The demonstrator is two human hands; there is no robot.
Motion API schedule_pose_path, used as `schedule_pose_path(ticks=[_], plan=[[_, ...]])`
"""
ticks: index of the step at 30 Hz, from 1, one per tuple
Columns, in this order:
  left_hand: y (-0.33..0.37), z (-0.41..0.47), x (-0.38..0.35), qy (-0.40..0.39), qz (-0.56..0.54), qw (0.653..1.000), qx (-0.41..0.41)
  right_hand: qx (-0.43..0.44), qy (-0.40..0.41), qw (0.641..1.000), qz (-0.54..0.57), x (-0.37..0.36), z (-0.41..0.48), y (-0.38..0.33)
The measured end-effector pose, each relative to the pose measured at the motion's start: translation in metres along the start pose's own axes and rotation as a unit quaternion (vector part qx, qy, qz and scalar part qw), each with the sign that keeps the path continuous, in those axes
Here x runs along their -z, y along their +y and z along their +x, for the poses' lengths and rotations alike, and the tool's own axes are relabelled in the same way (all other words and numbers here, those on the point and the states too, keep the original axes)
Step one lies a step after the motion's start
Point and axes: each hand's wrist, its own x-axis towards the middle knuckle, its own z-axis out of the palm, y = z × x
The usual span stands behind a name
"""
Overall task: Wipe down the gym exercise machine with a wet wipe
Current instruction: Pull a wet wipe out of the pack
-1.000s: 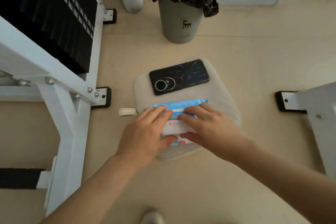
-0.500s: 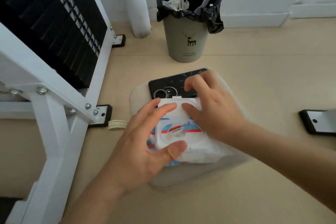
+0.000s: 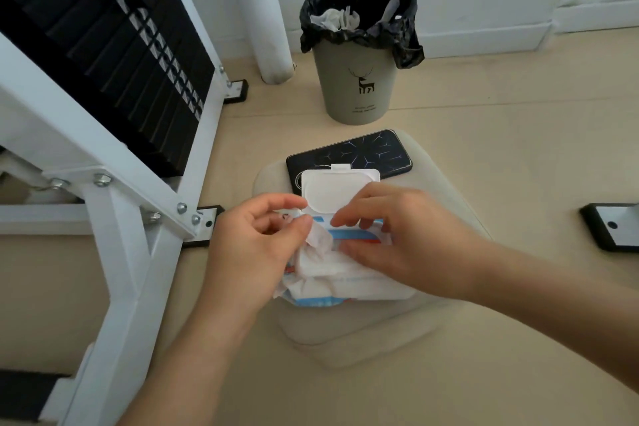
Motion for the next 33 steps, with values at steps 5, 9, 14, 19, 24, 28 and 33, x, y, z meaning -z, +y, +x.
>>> schedule_pose_path(ticks=[5,9,14,19,24,28,33], plan=[[-0.003,-0.001,0.005,-0.031,-0.075,0.996,0.02,-0.007,0.012,1.0,-0.011,-0.012,0.01,-0.009],[-0.008,-0.003,0.007,-0.019,-0.106,0.994,0.02,-0.052,0.016,0.996,0.076,-0.013,0.011,-0.014],[-0.008,-0.006,0.003,0.008,-0.085,0.996,0.016,-0.201,-0.021,0.874,0.443,0.011,0.013,-0.014],[-0.006,-0.008,0.001,0.024,-0.056,0.998,-0.001,-0.254,0.004,0.861,0.441,0.028,0.013,-0.013],[0.0,-0.012,-0.001,0.028,-0.031,0.999,-0.023,-0.113,-0.146,0.98,-0.072,0.042,0.006,-0.007],[0.001,-0.021,-0.006,-0.021,0.093,0.992,-0.085,-0.067,-0.187,0.966,-0.168,0.044,0.003,-0.014],[-0.017,-0.024,-0.005,-0.052,0.304,0.901,-0.306,-0.067,-0.199,0.972,-0.105,0.048,0.001,-0.015]])
